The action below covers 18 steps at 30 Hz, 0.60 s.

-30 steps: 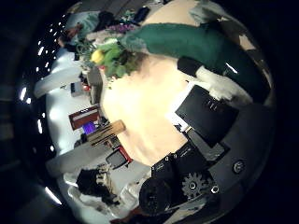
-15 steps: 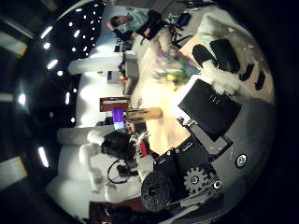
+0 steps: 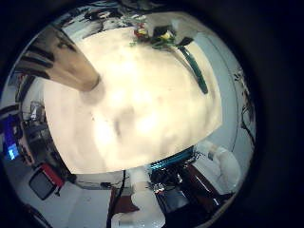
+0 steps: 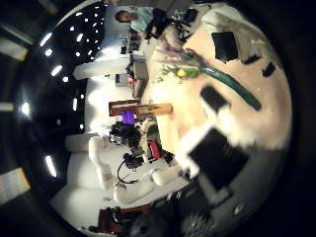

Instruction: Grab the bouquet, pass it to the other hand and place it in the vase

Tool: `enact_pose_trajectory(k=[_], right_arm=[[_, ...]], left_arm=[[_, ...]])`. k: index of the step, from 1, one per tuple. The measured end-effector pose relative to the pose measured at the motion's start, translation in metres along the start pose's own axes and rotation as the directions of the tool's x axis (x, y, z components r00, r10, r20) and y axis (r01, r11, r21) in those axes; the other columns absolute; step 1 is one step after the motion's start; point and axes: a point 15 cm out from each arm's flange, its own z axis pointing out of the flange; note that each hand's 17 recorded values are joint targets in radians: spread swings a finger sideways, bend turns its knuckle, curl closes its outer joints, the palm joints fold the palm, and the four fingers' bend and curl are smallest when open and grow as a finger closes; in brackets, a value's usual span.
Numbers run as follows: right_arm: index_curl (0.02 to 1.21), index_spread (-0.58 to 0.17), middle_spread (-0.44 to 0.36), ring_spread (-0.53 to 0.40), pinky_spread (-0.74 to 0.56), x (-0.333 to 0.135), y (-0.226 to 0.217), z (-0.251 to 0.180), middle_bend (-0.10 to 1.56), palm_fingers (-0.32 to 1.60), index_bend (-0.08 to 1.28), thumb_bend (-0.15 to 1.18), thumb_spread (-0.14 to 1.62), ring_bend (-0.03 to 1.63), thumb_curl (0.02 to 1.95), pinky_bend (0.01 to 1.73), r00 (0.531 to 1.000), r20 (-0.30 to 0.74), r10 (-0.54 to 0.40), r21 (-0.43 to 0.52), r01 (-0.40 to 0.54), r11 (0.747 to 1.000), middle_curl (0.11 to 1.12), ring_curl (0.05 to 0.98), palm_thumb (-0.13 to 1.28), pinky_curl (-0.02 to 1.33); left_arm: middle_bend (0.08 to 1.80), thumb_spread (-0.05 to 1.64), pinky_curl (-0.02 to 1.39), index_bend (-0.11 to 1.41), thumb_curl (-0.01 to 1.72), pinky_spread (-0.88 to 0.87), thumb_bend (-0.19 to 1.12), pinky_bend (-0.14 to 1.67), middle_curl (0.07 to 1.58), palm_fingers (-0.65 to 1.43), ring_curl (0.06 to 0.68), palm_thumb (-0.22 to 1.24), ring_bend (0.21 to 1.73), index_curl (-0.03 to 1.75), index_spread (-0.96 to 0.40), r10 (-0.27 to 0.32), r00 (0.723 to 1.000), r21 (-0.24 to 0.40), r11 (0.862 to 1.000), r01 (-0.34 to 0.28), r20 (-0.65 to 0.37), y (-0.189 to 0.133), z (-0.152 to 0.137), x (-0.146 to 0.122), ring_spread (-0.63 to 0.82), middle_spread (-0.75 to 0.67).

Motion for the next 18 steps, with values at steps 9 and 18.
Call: enact_pose_trajectory(k=[9,18], right_arm=[[0.7,-0.251,-0.011,-0.042,0.16,0.025,-0.037,0.071,0.67,0.15,0.43,-0.03,1.05,0.8,0.52,0.59,0.995,-0.084,0.043,-0.069,-0.049,0.996,0.53,0.353,0.76,0.37],[0.53,-0.167,0.099,0.039,0.21,0.047,-0.07,0.104,0.5,0.22,0.25,-0.03,1.04,0.67,0.46,0.47,0.988,-0.11,0.106,-0.034,-0.11,0.993,0.42,0.275,0.74,0.3]], left_arm=[[0.25,0.92,0.27,0.17,0.3,0.45,-0.03,0.19,0.35,0.18,0.201,0.33,0.48,0.32,0.31,0.003,1.0,0.0,1.0,-0.003,0.001,0.003,0.0,0.0,0.49,0.34],[0.25,0.92,0.27,0.17,0.3,0.45,-0.03,0.19,0.35,0.18,0.202,0.32,0.48,0.32,0.31,-0.004,1.0,-0.001,1.0,0.004,-0.004,0.005,0.001,0.0,0.49,0.34]])
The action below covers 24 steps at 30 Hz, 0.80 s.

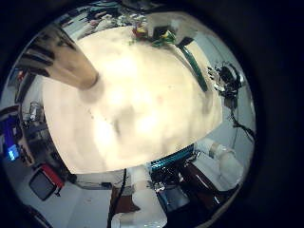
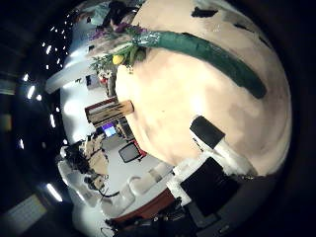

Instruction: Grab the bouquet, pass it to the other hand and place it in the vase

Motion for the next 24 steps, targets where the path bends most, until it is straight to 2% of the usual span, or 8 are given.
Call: enact_pose_trajectory(k=[11,24], right_arm=[[0.44,-0.14,0.117,0.055,0.21,-0.007,-0.014,0.031,0.4,0.31,0.18,-0.03,1.03,0.58,0.43,0.36,1.0,-0.01,0.008,-0.031,-0.009,0.999,0.37,0.234,0.74,0.26],[0.37,-0.122,0.121,0.042,0.2,-0.021,-0.043,0.044,0.38,0.37,0.18,-0.02,1.03,0.58,0.43,0.31,0.999,-0.035,-0.001,-0.006,0.001,1.0,0.36,0.217,0.74,0.25]], left_arm=[[0.25,0.91,0.27,0.17,0.3,0.45,-0.03,0.19,0.35,0.18,0.199,0.31,0.48,0.33,0.31,-0.001,1.0,-0.005,1.0,0.001,0.002,-0.001,0.001,0.002,0.49,0.34],[0.25,0.91,0.27,0.17,0.3,0.45,-0.03,0.19,0.35,0.18,0.195,0.31,0.49,0.33,0.31,-0.008,1.0,-0.014,1.0,0.008,0.003,-0.003,0.002,0.001,0.49,0.34]])
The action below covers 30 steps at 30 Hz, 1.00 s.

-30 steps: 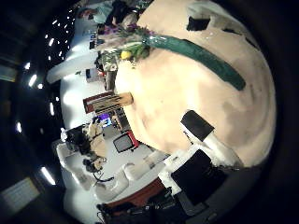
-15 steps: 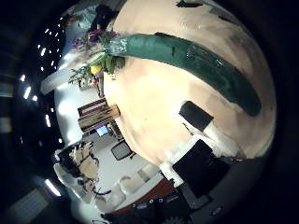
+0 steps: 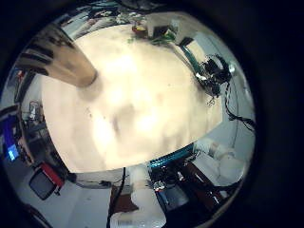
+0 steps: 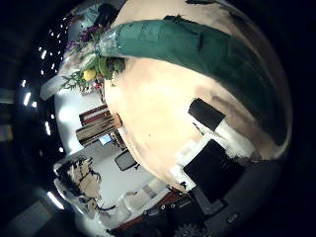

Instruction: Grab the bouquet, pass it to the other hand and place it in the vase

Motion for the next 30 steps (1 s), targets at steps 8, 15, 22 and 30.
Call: enact_pose_trajectory(k=[8,15,22,30], right_arm=[[0.36,-0.123,0.119,0.04,0.18,-0.01,-0.015,0.008,0.39,0.43,0.18,-0.02,1.03,0.61,0.43,0.3,1.0,-0.007,0.002,-0.019,-0.002,1.0,0.37,0.212,0.74,0.24],[0.36,-0.149,0.075,-0.04,0.12,-0.014,-0.009,0.02,0.46,0.64,0.2,-0.02,1.03,0.73,0.43,0.28,1.0,-0.017,-0.001,-0.072,0.0,0.997,0.39,0.222,0.74,0.21],[0.41,-0.253,-0.067,-0.202,-0.13,-0.02,-0.006,0.02,0.58,1.12,0.26,-0.02,1.01,0.83,0.43,0.45,1.0,-0.016,-0.013,-0.098,0.011,0.995,0.44,0.253,0.77,0.2],[0.67,-0.339,-0.202,-0.249,-0.45,-0.028,-0.01,-0.012,1.03,1.44,0.73,0.0,0.93,1.19,0.51,1.0,1.0,0.005,-0.025,-0.026,0.025,0.999,0.63,0.447,0.95,0.42]], left_arm=[[0.25,0.92,0.27,0.17,0.3,0.45,-0.03,0.19,0.35,0.18,0.193,0.3,0.49,0.33,0.31,0.002,1.0,0.004,1.0,-0.002,0.004,0.004,-0.002,0.002,0.49,0.33],[0.26,0.91,0.27,0.17,0.3,0.45,-0.03,0.19,0.35,0.18,0.19,0.29,0.5,0.33,0.31,0.002,1.0,0.006,1.0,-0.002,0.004,0.004,-0.002,0.002,0.49,0.34],[0.26,0.91,0.27,0.17,0.3,0.45,-0.03,0.19,0.35,0.18,0.187,0.29,0.5,0.33,0.31,0.002,1.0,0.009,1.0,-0.002,0.006,0.004,-0.004,0.003,0.49,0.34],[0.26,0.92,0.27,0.17,0.3,0.45,-0.03,0.19,0.35,0.18,0.186,0.29,0.5,0.33,0.31,0.0,1.0,0.004,1.0,0.0,0.003,0.003,-0.002,0.001,0.49,0.34]])
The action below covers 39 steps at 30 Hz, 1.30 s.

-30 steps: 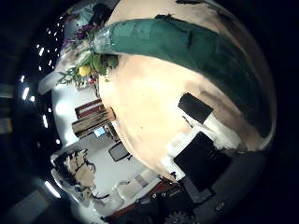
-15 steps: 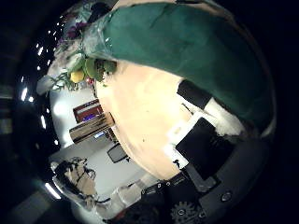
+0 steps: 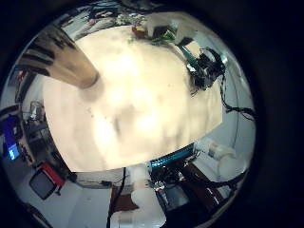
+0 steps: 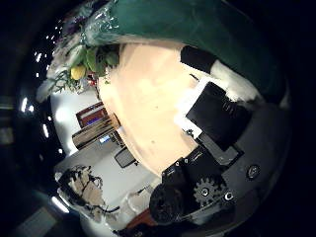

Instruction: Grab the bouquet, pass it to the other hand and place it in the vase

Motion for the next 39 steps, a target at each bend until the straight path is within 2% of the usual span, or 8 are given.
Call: enact_pose_trajectory(k=[7,13,18,24,29,32,35,39], right_arm=[[0.85,-0.314,-0.175,-0.215,-0.31,-0.003,0.005,-0.073,1.25,1.19,0.97,0.04,0.93,1.37,0.61,1.33,0.999,0.044,-0.006,0.153,-0.001,0.988,0.73,0.558,1.15,0.59],[0.91,-0.294,-0.151,-0.201,-0.24,-0.038,0.034,-0.134,1.31,1.13,1.02,0.02,0.88,1.42,0.68,1.38,0.985,0.128,-0.112,0.249,0.077,0.965,0.75,0.595,1.2,0.66],[0.93,-0.276,-0.141,-0.195,-0.22,-0.06,0.068,-0.176,1.33,1.12,1.04,0.01,0.76,1.43,0.76,1.36,0.94,0.26,-0.223,0.316,0.135,0.939,0.75,0.612,1.24,0.7],[0.96,-0.267,-0.134,-0.194,-0.2,-0.101,0.118,-0.207,1.35,1.11,1.05,-0.01,0.61,1.43,0.83,1.32,0.821,0.395,-0.412,0.368,0.27,0.89,0.75,0.625,1.23,0.75],[0.97,-0.265,-0.129,-0.194,-0.2,-0.109,0.141,-0.211,1.36,1.11,1.06,-0.02,0.48,1.44,0.88,1.28,0.712,0.462,-0.528,0.42,0.349,0.838,0.75,0.632,1.21,0.78],[0.97,-0.263,-0.127,-0.194,-0.21,-0.107,0.151,-0.205,1.36,1.11,1.06,-0.02,0.42,1.44,0.9,1.26,0.642,0.505,-0.577,0.453,0.371,0.81,0.75,0.635,1.2,0.8],[0.98,-0.263,-0.126,-0.194,-0.21,-0.107,0.162,-0.188,1.36,1.11,1.06,-0.02,0.37,1.44,0.91,1.24,0.575,0.559,-0.597,0.452,0.393,0.801,0.75,0.638,1.2,0.83],[0.98,-0.263,-0.126,-0.188,-0.22,-0.115,0.183,-0.176,1.37,1.11,1.06,-0.02,0.33,1.44,0.92,1.22,0.48,0.595,-0.645,0.45,0.467,0.762,0.75,0.64,1.19,0.85]], left_arm=[[0.27,0.92,0.27,0.17,0.3,0.45,-0.03,0.19,0.35,0.18,0.186,0.29,0.5,0.33,0.31,-0.004,1.0,0.002,1.0,0.004,0.0,0.0,0.0,-0.001,0.49,0.34],[0.27,0.93,0.27,0.17,0.3,0.45,-0.03,0.19,0.35,0.18,0.184,0.3,0.5,0.33,0.31,-0.011,1.0,0.001,1.0,0.011,-0.007,-0.002,0.0,-0.004,0.49,0.34],[0.27,0.93,0.27,0.17,0.29,0.45,-0.03,0.19,0.34,0.19,0.184,0.3,0.5,0.33,0.3,-0.007,0.999,0.02,1.0,0.008,-0.039,-0.008,-0.003,0.002,0.49,0.33],[0.27,0.94,0.27,0.17,0.29,0.44,-0.03,0.19,0.35,0.19,0.185,0.3,0.5,0.33,0.3,0.021,0.989,0.091,0.996,-0.008,-0.148,-0.015,-0.018,0.015,0.48,0.31],[0.26,0.93,0.27,0.17,0.29,0.44,-0.03,0.19,0.34,0.19,0.187,0.28,0.51,0.33,0.3,0.085,0.957,0.178,0.983,-0.035,-0.277,-0.024,-0.036,0.041,0.47,0.32],[0.27,0.93,0.27,0.17,0.29,0.44,-0.04,0.19,0.34,0.19,0.188,0.26,0.51,0.33,0.3,0.132,0.928,0.236,0.971,-0.049,-0.349,-0.024,-0.051,0.055,0.47,0.32],[0.27,0.91,0.28,0.16,0.29,0.44,-0.04,0.19,0.34,0.19,0.191,0.23,0.52,0.32,0.29,0.172,0.895,0.279,0.959,-0.056,-0.411,-0.022,-0.065,0.065,0.47,0.33],[0.26,0.89,0.28,0.15,0.29,0.44,-0.04,0.2,0.34,0.18,0.193,0.2,0.54,0.31,0.29,0.233,0.83,0.312,0.947,-0.076,-0.506,-0.019,-0.078,0.084,0.47,0.34]])
